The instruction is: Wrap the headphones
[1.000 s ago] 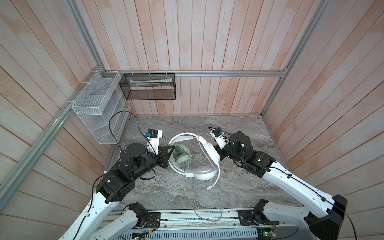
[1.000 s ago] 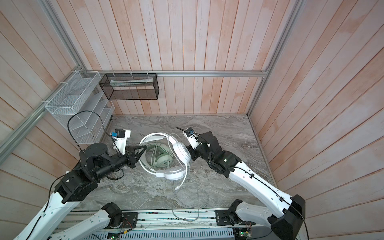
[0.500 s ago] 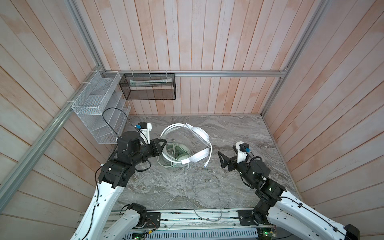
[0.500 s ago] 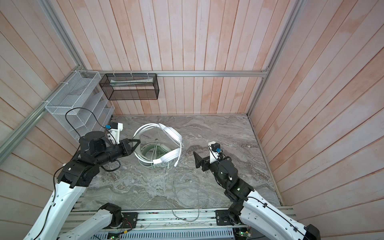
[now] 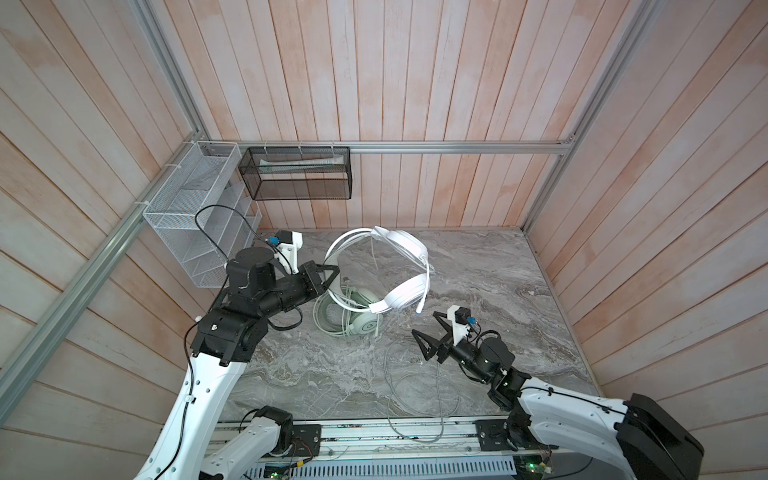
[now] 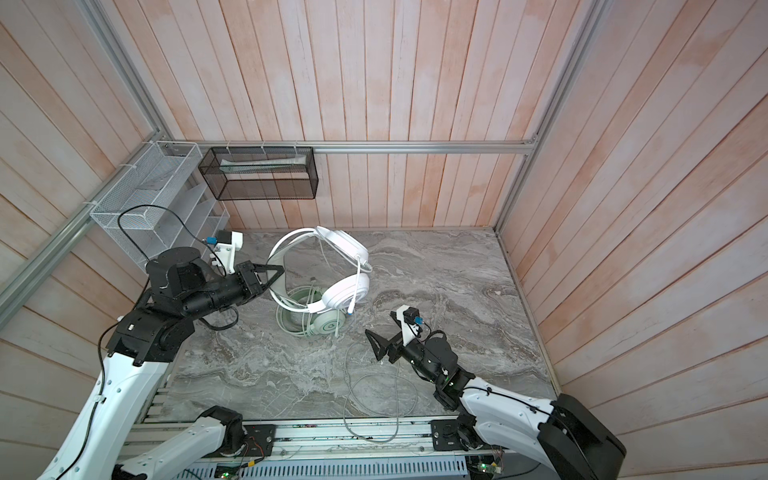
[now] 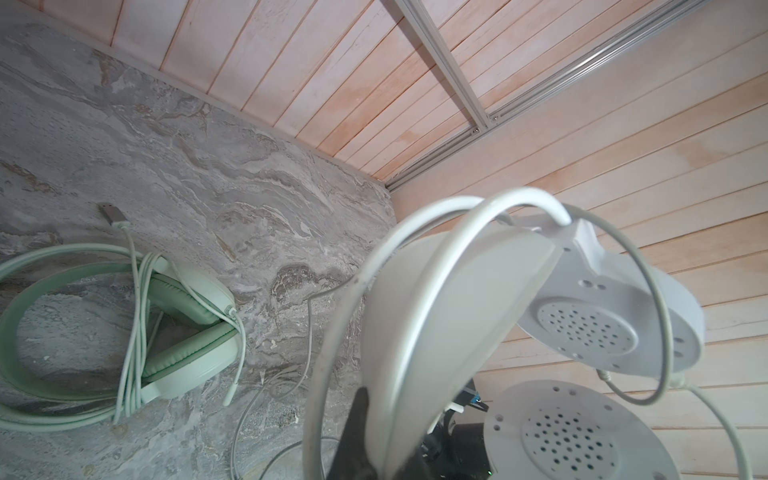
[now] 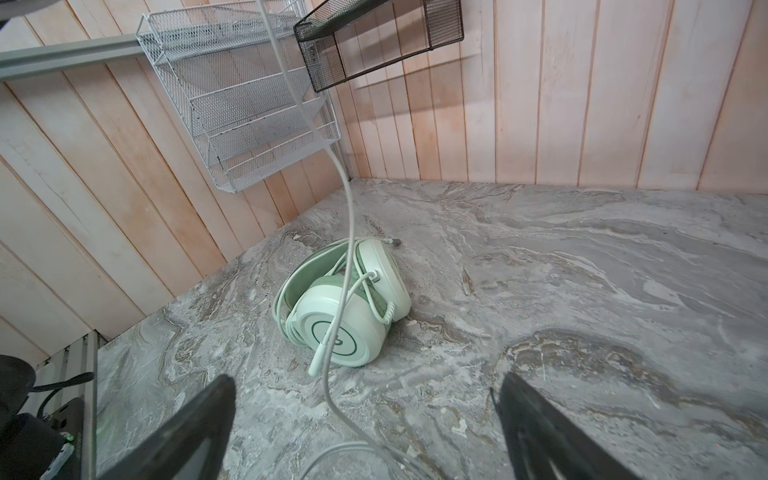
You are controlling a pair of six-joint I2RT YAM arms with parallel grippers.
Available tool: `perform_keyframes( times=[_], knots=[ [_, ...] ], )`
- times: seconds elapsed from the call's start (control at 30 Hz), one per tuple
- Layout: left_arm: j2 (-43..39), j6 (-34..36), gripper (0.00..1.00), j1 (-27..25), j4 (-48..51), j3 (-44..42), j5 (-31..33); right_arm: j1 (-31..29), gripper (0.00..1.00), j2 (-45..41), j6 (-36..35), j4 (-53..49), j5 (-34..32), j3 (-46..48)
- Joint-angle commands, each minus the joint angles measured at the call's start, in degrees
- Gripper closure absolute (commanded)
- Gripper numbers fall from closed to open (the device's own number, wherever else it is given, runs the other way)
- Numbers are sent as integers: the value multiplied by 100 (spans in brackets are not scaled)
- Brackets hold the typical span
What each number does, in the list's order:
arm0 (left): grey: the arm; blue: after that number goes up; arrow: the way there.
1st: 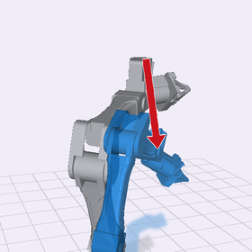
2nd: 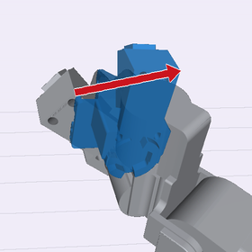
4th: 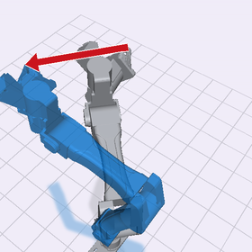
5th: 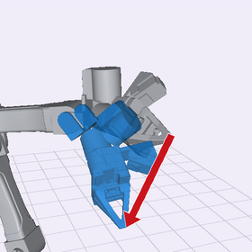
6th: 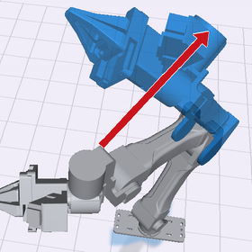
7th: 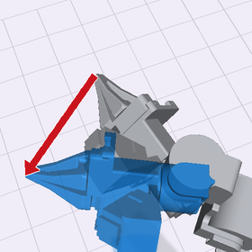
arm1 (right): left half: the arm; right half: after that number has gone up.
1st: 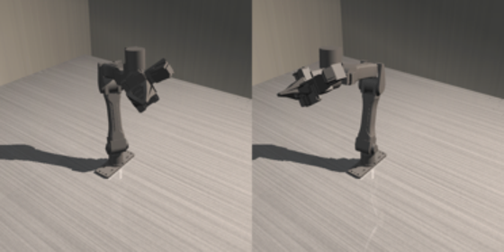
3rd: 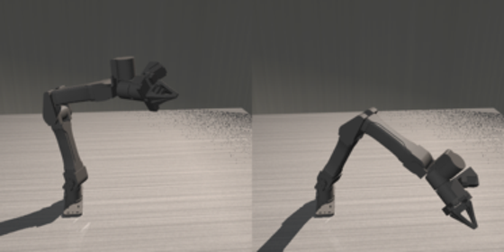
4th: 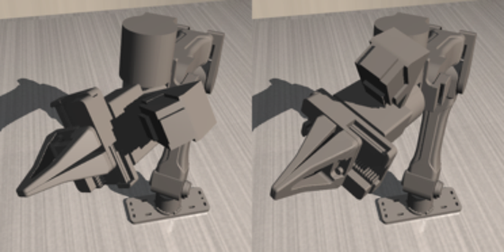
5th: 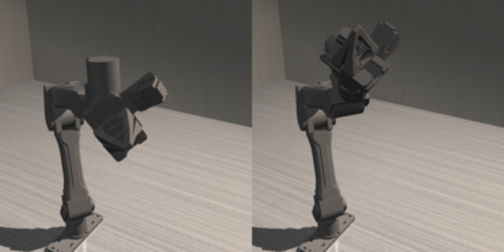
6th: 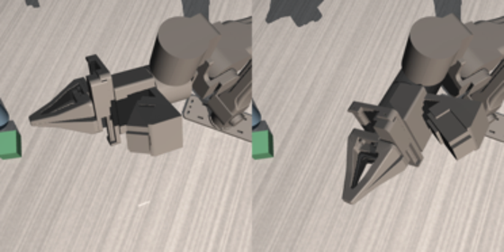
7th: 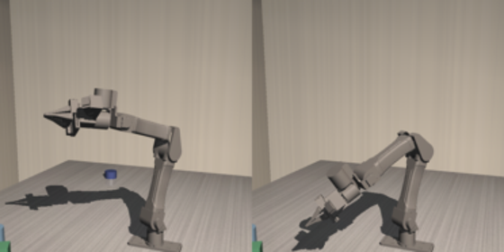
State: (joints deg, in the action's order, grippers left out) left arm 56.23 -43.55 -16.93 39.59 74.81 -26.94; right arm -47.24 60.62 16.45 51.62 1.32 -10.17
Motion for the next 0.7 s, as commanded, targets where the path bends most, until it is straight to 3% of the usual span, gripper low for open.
perform_keyframes(
  times=[0.0,0.1,0.27,0.47,0.57,0.67],
  knots=[
    [106,-348,100,23,-456,251,-221,-104,9,748,-165,828,270,-582],
    [240,-399,100,23,-485,367,-248,-227,16,1550,-203,853,179,-1067],
    [344,-424,100,26,-414,552,-138,-228,18,2521,-63,1428,-341,-1230],
    [380,-496,100,23,-386,664,-88,-255,26,3623,227,2194,-141,-1415],
    [398,-488,100,22,-343,744,-33,-275,38,3908,299,2423,-141,-1391],
    [441,-479,100,23,-332,784,47,-443,67,3914,230,2434,-359,-1281]
  ],
)
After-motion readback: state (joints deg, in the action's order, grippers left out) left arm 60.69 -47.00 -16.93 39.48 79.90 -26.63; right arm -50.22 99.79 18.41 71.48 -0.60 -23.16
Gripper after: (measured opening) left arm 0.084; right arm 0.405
